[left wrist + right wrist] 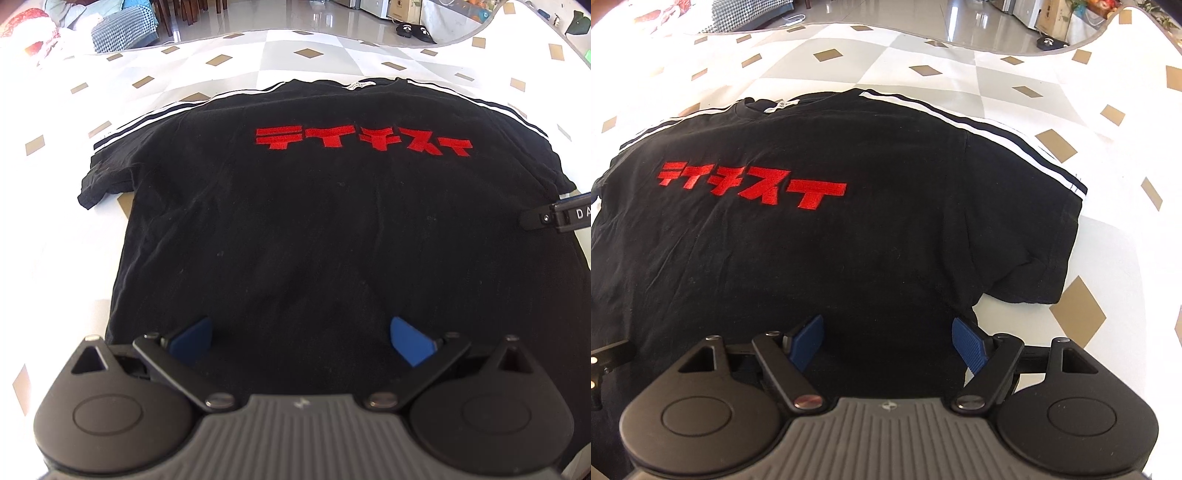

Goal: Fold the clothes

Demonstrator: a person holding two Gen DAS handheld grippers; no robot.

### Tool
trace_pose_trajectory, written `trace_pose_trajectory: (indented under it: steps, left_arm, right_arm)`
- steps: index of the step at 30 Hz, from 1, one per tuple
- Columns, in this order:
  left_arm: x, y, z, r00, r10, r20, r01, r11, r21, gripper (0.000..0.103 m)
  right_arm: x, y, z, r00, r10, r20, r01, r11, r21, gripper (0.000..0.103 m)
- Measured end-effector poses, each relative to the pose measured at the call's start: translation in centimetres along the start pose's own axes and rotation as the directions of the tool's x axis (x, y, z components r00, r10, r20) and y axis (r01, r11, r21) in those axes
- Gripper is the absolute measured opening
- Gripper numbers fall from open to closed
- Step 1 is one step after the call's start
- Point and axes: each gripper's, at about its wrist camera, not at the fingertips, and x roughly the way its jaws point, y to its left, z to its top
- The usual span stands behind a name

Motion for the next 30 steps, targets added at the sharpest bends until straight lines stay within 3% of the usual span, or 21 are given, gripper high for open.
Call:
trace_pose_trajectory:
  steps: [16,19,24,27,30]
  left_arm:
    - [-1.5,1.0,-2.5,1.000,0.016,0.006,-0.016,0.999,-0.050,0.103]
    - [-2.0,1.2,-2.6,1.000,0.021,0.013,-0.020,0.997,-0.070,0.103]
    - [-2.8,0.6,-3.3,1.000,0.018,0.025,-0.017,0.998,-0.054,0.103]
    - [-3.1,0.0,-3.9,1.000,0.011,0.022,-0.011,0.999,-0.033,0.103]
    - [-3.2,-0.4,-4.5,1.000,0.018,0.023,-0.018,1.000,-0.013,0.103]
  right_arm:
    - [-0.7,0.3,-0.2,0.998,-0.065,-0.016,0.066,0.997,0.047,0.074]
    - [-1.4,0.9,-0.6,0.999,-0.042,-0.002,0.042,0.999,0.024,0.074]
    - [-2.7,2.9,-1.3,0.997,0.074,0.002,-0.074,0.997,-0.012,0.074]
    - [-3.2,4.9,-1.9,0.990,0.139,-0.010,-0.139,0.988,-0.065,0.074]
    - [-3.5,6.9,-2.9,0.988,0.152,-0.022,-0.154,0.977,-0.149,0.074]
